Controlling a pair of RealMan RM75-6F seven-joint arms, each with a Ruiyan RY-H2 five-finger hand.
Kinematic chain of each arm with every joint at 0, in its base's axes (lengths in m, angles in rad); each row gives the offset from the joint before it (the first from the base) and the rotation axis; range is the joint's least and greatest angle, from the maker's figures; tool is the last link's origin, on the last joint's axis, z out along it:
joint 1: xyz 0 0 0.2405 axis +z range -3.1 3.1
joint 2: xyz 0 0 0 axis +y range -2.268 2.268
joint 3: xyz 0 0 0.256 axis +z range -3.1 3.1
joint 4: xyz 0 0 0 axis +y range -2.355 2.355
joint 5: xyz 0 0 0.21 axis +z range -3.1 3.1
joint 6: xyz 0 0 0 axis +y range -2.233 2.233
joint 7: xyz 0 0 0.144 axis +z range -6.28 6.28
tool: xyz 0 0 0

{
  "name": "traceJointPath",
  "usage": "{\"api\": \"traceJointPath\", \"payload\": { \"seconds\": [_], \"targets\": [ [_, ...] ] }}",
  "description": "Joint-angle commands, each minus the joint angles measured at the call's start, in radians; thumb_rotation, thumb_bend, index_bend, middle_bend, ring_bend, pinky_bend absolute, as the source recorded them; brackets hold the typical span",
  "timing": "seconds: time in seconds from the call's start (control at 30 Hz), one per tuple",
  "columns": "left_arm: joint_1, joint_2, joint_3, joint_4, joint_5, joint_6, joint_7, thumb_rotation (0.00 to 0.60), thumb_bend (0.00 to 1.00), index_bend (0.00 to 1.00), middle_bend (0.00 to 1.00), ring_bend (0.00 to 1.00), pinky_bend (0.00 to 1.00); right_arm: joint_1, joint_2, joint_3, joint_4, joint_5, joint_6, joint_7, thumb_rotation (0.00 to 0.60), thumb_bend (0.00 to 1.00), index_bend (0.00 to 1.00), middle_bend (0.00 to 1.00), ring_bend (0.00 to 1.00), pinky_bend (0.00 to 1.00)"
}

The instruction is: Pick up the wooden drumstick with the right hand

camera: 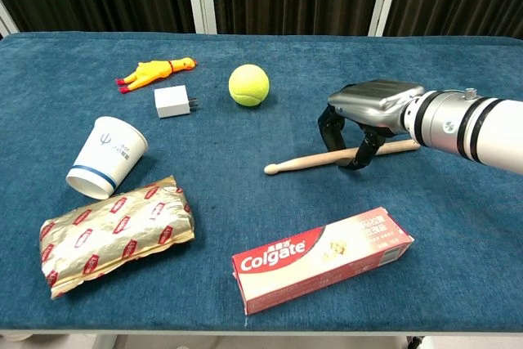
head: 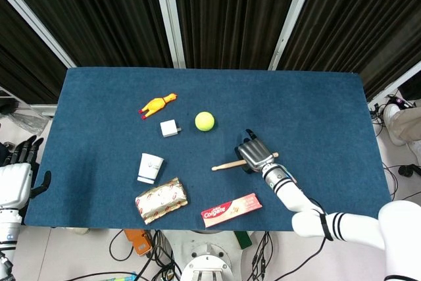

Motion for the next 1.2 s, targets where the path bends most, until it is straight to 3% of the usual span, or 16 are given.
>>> {"api": "traceJointPath", "payload": {
  "seconds": [0.03,0.13,0.43,0.67,0.87,1.03,1.2],
  "targets": [
    [-0.002,0.000,0.003,0.001,0.006,-0.001,0.005,0.600,0.40,0.04,0.00,0.04,0.19,0.002,-0.006,0.001,0.006,-0.002,0.005,0.005,0.600,0.58,0.61,0.55,0.36,0.00],
    [-0.003,0.001,0.005,0.001,0.009,-0.003,0.009,0.600,0.40,0.04,0.00,0.04,0.19,0.004,-0.011,0.000,0.010,-0.005,0.007,0.008,0.600,0.62,0.64,0.57,0.37,0.00],
    [-0.002,0.005,0.004,-0.006,-0.001,-0.008,0.002,0.600,0.40,0.04,0.00,0.05,0.19,0.010,-0.006,0.004,-0.002,-0.002,0.022,0.007,0.600,0.63,0.65,0.58,0.48,0.00],
    [0.000,0.004,0.005,-0.006,0.000,-0.007,0.002,0.600,0.40,0.04,0.00,0.05,0.19,0.021,0.030,0.023,-0.049,-0.001,0.043,-0.003,0.600,0.63,0.65,0.58,0.51,0.00],
    [0.000,0.006,0.007,-0.009,0.001,-0.008,0.004,0.600,0.40,0.04,0.00,0.05,0.19,0.043,0.103,0.081,-0.148,-0.002,0.087,-0.020,0.600,0.63,0.65,0.59,0.51,0.00],
    [0.001,0.006,0.009,-0.011,0.004,-0.006,0.007,0.600,0.40,0.04,0.00,0.05,0.19,0.077,0.147,0.166,-0.234,0.009,0.113,0.002,0.600,0.63,0.67,0.59,0.53,0.00],
    [0.002,0.007,0.010,-0.014,0.002,-0.008,0.003,0.600,0.40,0.04,0.00,0.05,0.19,0.086,0.130,0.225,-0.250,-0.052,0.201,0.047,0.600,0.63,0.68,0.59,0.53,0.00]
  ]
}}
